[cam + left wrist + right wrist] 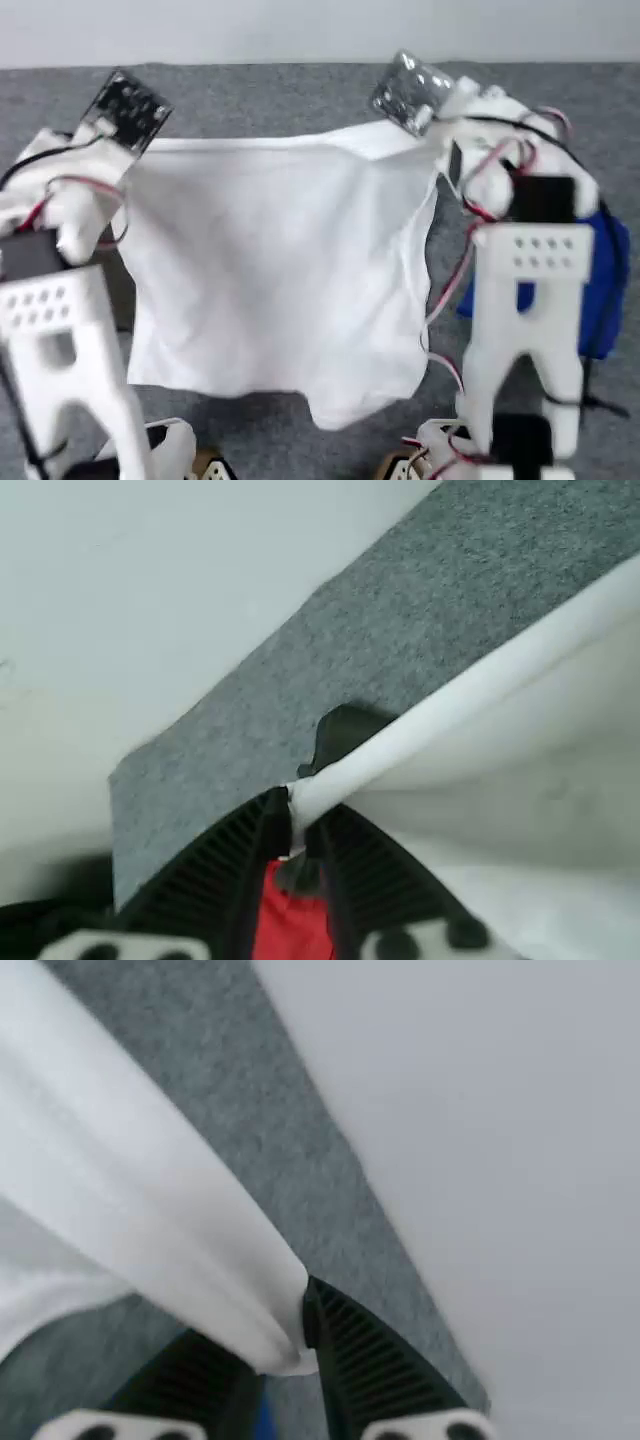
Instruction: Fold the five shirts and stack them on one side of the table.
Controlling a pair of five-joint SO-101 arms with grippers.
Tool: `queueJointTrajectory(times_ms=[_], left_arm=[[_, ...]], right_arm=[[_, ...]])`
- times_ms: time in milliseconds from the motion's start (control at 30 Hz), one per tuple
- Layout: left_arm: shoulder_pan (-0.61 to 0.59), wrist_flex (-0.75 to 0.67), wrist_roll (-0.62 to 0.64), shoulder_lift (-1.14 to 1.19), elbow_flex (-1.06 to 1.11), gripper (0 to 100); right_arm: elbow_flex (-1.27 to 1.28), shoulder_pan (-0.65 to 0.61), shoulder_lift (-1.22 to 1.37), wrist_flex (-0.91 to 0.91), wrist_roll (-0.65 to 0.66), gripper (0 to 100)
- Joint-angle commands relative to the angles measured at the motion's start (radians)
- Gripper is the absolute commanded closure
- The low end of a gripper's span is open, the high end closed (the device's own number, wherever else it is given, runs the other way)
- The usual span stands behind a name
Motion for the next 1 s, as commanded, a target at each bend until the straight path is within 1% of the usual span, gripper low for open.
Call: queueJointTrajectory(times_ms=[0, 133, 267, 400, 500, 633, 733, 800, 867, 967], left_arm=[[0.032, -0.164, -0.008, 0.112, -0.004, 100], [0.074, -0.31, -0.008, 0.227, -0.005, 100], [0.086, -0.446, -0.009, 0.301, -0.007, 100], [0.086, -0.46, -0.009, 0.351, -0.076, 100], [0.086, -0.442, -0.009, 0.365, -0.113, 100], [0.098, -0.358, -0.009, 0.365, -0.136, 100], [0.107, -0.282, -0.009, 0.35, -0.137, 100], [0.11, -0.219, -0.009, 0.327, -0.137, 100], [0.129, -0.132, -0.011, 0.305, -0.137, 100], [0.153, 0.052, -0.015, 0.276, -0.137, 100]], right_arm=[[-0.014, -0.004, 0.09, -0.208, -0.021, 98.9], [-0.015, -0.004, 0.185, -0.421, -0.02, 98.9], [-0.017, -0.008, 0.243, -0.611, -0.02, 98.9], [-0.017, -0.019, 0.275, -0.799, -0.02, 98.9], [-0.017, -0.038, 0.292, -0.872, -0.02, 98.9], [-0.006, -0.045, 0.297, -0.862, -0.02, 98.9], [0.008, -0.045, 0.288, -0.789, -0.02, 98.9], [0.008, -0.041, 0.286, -0.697, -0.02, 98.9], [0.005, -0.039, 0.268, -0.567, -0.02, 98.9], [0.011, -0.042, 0.213, -0.326, -0.02, 98.9]])
